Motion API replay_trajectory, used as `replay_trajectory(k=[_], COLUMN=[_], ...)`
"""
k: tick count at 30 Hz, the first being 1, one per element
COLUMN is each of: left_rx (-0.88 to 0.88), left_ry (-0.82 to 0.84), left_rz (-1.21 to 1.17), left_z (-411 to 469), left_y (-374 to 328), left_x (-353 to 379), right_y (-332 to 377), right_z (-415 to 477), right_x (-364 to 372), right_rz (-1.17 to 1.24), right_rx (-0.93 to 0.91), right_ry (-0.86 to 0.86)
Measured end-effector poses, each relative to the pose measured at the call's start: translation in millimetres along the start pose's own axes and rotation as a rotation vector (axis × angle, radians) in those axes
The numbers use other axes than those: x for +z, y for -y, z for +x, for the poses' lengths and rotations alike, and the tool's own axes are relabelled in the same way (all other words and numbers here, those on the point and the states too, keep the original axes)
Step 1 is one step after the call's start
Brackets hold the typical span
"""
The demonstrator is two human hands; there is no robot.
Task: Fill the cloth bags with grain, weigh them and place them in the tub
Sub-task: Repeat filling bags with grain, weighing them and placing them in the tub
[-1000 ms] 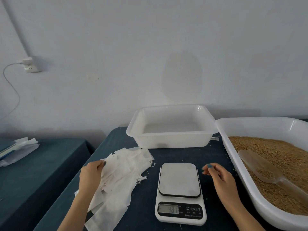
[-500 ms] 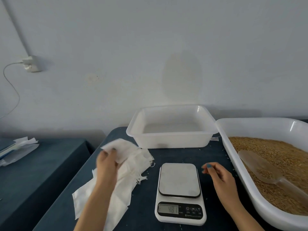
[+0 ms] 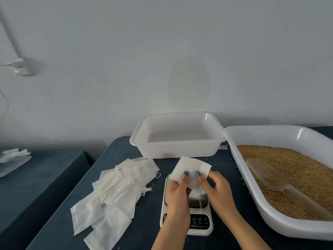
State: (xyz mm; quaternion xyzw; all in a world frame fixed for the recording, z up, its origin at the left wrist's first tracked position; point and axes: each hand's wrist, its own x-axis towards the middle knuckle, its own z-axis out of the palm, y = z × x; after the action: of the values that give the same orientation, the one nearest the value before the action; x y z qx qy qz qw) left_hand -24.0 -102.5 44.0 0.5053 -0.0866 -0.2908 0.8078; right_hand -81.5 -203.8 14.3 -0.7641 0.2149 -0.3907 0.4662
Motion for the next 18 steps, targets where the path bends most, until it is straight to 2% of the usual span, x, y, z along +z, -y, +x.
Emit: replay_trajectory(k=[4, 9, 16, 18], left_rx=[0.066, 0.325, 0.457, 0.538], left_ry=[-0.053, -0.110, -0.147, -0.090], left_rz=[0.161, 0.530, 0.602, 0.646], left_z=[9.0, 28.6, 37.7, 33.8], left_y=[-3.9, -23.3, -20.8, -19.8], left_x=[-11.2, -33.3, -37.9, -38.5], right_y=[-5.0, -11.1, -2.2, 0.5], right_z=[1.8, 5.0, 11.3, 12.3], right_x=[-2.9, -15.7, -18.2, -18.4], right_rz=[0.155, 0.218, 0.138, 0.131], right_rx=[0.098, 0.094, 0.149, 0.172], right_ry=[0.056, 0.083, 0.048, 0.016])
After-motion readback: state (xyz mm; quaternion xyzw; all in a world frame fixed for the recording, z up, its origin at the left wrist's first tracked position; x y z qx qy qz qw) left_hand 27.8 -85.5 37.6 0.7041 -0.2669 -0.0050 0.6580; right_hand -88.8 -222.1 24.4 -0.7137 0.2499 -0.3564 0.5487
